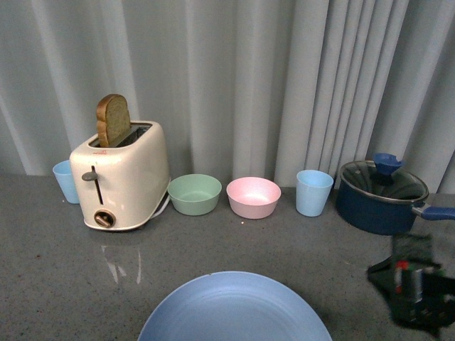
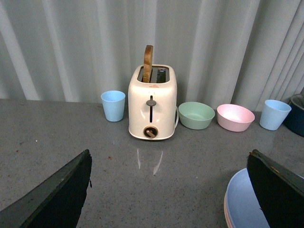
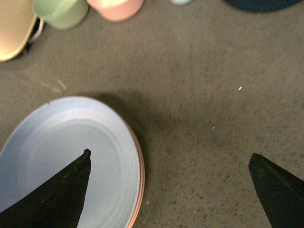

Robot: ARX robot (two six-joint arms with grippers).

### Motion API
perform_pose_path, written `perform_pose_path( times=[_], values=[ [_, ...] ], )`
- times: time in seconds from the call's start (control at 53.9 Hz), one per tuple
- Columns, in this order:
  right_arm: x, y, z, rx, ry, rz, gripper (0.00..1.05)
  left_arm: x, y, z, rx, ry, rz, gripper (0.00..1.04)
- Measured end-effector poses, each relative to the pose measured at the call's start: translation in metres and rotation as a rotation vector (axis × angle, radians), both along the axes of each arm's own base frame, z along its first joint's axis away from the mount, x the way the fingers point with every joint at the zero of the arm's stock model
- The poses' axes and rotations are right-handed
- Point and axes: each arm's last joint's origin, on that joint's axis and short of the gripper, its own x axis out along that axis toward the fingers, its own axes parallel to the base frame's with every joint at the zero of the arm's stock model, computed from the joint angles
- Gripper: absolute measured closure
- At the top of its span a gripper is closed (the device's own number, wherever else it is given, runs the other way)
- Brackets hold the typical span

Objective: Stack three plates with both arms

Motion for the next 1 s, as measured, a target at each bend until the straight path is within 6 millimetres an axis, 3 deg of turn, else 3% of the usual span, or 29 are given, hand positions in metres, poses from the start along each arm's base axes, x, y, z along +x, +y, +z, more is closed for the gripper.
perform_pose_path(
  times=[0.093, 0.185, 0.26, 0.371, 0.463, 0.593, 1.001],
  values=[
    [-0.001, -0.001, 0.005, 0.001, -0.023, -0.003, 0.07, 0.0, 0.0, 0.0, 0.0, -0.001, -0.001, 0.07],
    [-0.005, -0.005, -0.011, -0.138, -0.257, -0.088, 0.21, 0.0, 0.0, 0.0, 0.0, 0.0, 0.0, 0.07],
    [-0.019, -0.013, -0.013, -0.197, -0.433, -0.11, 0.33, 0.0, 0.0, 0.0, 0.0, -0.002, 0.002, 0.07],
    [-0.034, -0.024, 0.009, -0.203, -0.64, -0.135, 0.54, 0.0, 0.0, 0.0, 0.0, 0.0, 0.0, 0.07],
    [-0.051, -0.033, 0.005, -0.227, -0.625, -0.13, 0.79, 0.0, 0.0, 0.0, 0.0, -0.001, 0.0, 0.07],
    [-0.064, -0.039, 0.005, -0.232, -0.627, -0.12, 1.02, 0.0, 0.0, 0.0, 0.0, -0.001, 0.0, 0.07],
    [-0.094, -0.057, 0.007, -0.235, -0.629, -0.132, 1.02, 0.0, 0.0, 0.0, 0.0, -0.001, 0.0, 0.07]
  ],
)
